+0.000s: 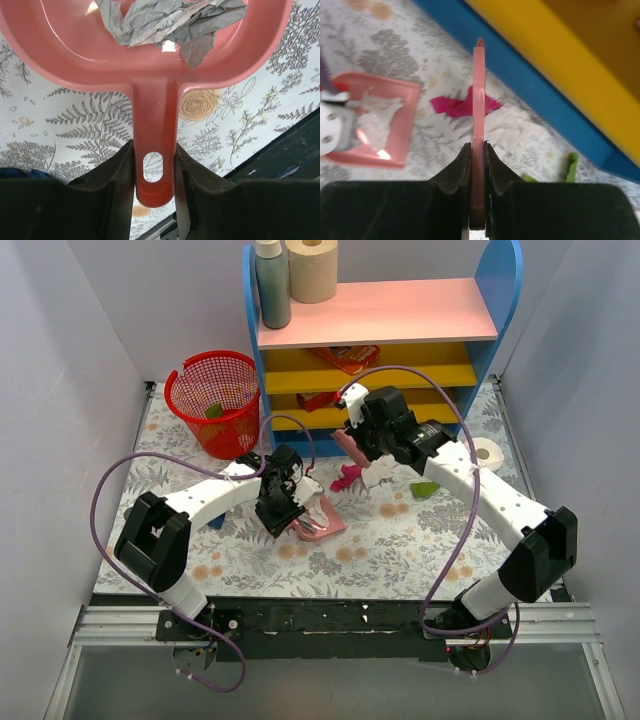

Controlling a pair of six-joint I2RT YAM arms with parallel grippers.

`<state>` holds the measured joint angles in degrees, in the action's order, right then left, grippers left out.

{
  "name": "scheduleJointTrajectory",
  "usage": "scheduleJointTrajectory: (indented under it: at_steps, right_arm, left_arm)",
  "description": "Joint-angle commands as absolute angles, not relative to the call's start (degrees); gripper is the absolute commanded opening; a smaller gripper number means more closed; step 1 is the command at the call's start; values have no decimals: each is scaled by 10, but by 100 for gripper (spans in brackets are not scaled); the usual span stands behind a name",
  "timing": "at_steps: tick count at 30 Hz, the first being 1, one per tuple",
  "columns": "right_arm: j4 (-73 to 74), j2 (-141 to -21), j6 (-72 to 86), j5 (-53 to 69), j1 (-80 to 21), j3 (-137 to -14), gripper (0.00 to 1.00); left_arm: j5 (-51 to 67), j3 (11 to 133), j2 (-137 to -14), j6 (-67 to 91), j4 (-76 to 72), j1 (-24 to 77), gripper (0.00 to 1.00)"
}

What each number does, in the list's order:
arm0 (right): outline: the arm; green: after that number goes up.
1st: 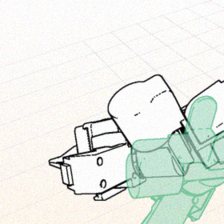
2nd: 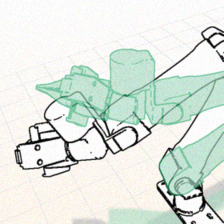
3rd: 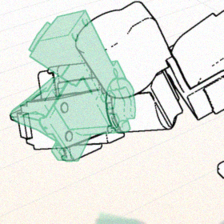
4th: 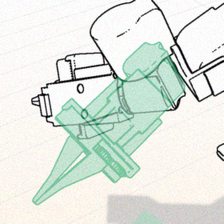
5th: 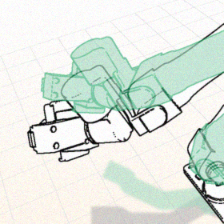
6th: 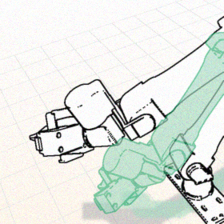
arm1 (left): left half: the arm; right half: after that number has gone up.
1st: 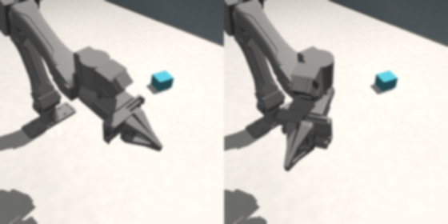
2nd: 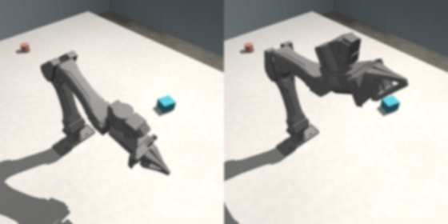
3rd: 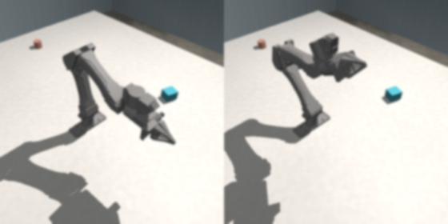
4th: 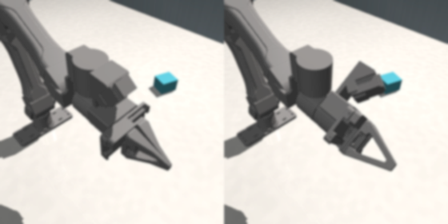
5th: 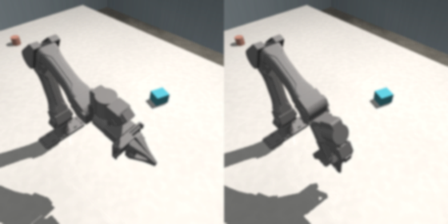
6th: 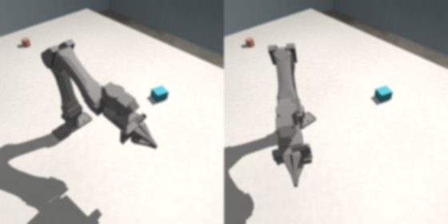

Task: Sweep away the paper scraps from the table

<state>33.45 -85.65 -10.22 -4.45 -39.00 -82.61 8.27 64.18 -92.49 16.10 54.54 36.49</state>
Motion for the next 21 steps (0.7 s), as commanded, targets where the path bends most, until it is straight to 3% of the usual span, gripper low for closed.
scheduleJointTrajectory:
  at_steps: [1, 7, 21]
  right_arm:
    - [257, -904, -157, -158, -389, -851, 1]
    - [250, -966, -155, -154, -389, -860, 1]
    - [309, -945, -4, 160, -396, -857, 1]
  left_arm:
    - [63, 654, -902, 157, 579, 362, 0]
    - [39, 659, -918, 156, 573, 361, 0]
    - [62, 712, -1012, 165, 522, 361, 0]
